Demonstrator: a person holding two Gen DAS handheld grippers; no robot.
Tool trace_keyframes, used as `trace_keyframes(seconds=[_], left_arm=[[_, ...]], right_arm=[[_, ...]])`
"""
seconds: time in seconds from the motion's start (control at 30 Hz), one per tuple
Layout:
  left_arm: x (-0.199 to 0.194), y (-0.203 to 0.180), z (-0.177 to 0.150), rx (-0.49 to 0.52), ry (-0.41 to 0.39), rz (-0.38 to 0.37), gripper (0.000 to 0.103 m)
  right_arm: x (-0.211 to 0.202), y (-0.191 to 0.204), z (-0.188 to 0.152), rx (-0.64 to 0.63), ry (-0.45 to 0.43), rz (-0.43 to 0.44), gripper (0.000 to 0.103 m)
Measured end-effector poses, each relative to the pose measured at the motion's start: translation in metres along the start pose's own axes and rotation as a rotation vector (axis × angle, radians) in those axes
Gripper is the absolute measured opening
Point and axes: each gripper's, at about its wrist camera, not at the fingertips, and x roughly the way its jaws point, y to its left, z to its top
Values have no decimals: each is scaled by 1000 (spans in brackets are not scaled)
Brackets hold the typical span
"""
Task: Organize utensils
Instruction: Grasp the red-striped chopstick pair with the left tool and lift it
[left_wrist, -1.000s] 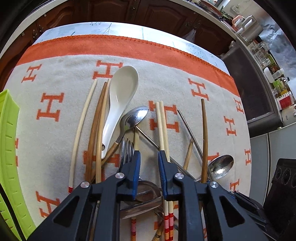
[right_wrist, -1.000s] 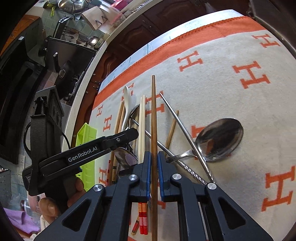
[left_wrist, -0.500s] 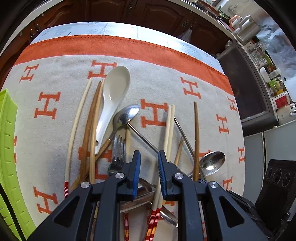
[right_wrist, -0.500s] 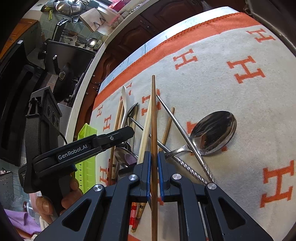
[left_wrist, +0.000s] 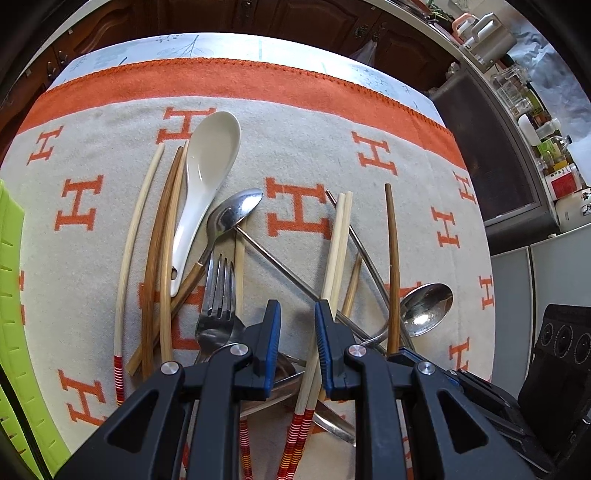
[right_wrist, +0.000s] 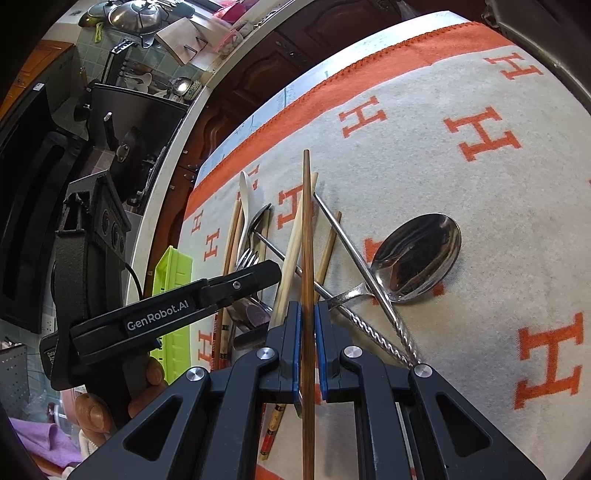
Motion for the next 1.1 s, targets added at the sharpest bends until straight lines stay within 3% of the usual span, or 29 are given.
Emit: trace_keyframes(seconds=[0.2, 0.53, 0.83, 1.1], left_arm=[[7, -5, -3, 19, 22, 17, 17], [-5, -11, -7, 44, 15, -22, 19], [10, -19, -9, 101, 65, -38, 20], [18, -15, -10, 90, 101, -81, 20]], right_arm=[[1, -3, -1, 6, 8, -5, 8], [1, -7, -2, 15, 10, -2, 8], [4, -7, -2, 21, 13, -6, 8], [7, -10, -1, 27, 8, -13, 8]])
